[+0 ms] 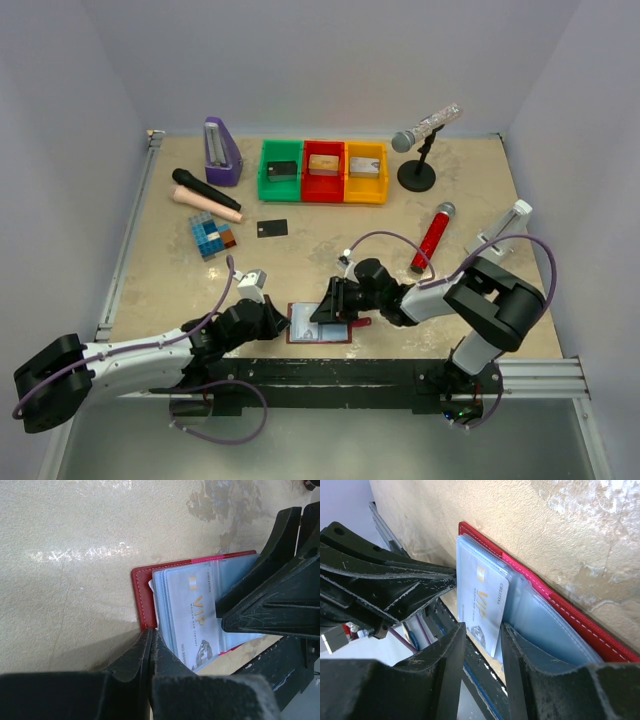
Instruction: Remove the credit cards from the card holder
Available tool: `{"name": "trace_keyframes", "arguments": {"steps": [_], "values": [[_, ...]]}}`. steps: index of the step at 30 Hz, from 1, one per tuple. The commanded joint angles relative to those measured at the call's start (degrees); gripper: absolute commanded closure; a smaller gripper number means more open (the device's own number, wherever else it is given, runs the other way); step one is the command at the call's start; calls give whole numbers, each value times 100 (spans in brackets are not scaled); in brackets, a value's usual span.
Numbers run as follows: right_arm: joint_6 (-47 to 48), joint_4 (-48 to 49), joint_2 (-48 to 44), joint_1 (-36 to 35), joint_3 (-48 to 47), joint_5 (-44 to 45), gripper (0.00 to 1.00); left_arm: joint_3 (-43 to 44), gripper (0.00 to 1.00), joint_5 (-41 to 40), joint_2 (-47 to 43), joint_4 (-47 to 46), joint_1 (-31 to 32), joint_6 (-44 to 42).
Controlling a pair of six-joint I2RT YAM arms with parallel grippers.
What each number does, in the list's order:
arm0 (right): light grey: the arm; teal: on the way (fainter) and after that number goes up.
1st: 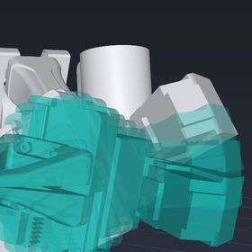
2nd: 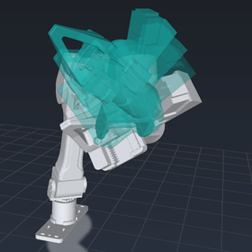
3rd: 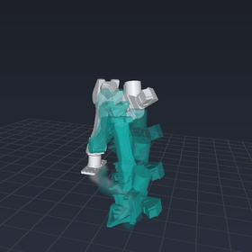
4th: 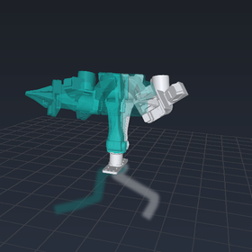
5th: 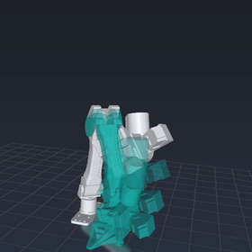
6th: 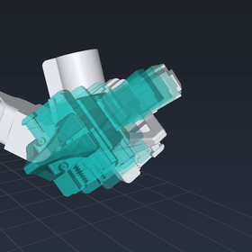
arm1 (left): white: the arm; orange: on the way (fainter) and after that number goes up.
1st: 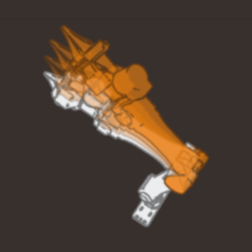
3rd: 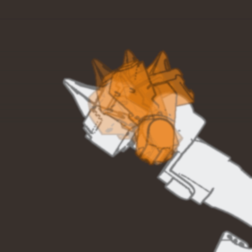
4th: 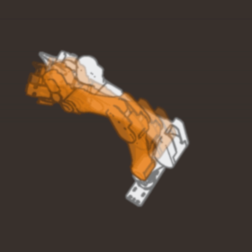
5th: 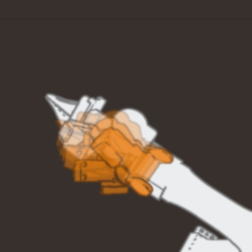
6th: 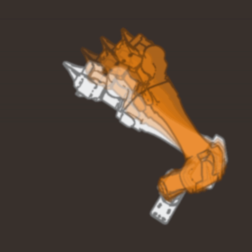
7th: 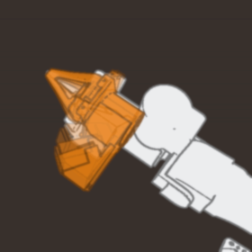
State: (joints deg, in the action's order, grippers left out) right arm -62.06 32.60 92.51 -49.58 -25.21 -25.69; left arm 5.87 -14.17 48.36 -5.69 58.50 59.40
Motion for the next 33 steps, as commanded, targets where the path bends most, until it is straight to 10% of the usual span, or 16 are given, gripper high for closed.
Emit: {"name": "trace_keyframes", "arguments": {"steps": [1, 15, 33], "values": [[-201, 738, 179, 36, 16, -190, 61, -42, 100, 2, 60, -107, -5, -7], [-148, 722, 250, 72, -1, -217, 61, 300, 100, -314, -881, 752, -14, -235], [71, 300, 92, 72, -98, -252, 60, 406, 100, 178, 262, -415, -5, -332]]}}
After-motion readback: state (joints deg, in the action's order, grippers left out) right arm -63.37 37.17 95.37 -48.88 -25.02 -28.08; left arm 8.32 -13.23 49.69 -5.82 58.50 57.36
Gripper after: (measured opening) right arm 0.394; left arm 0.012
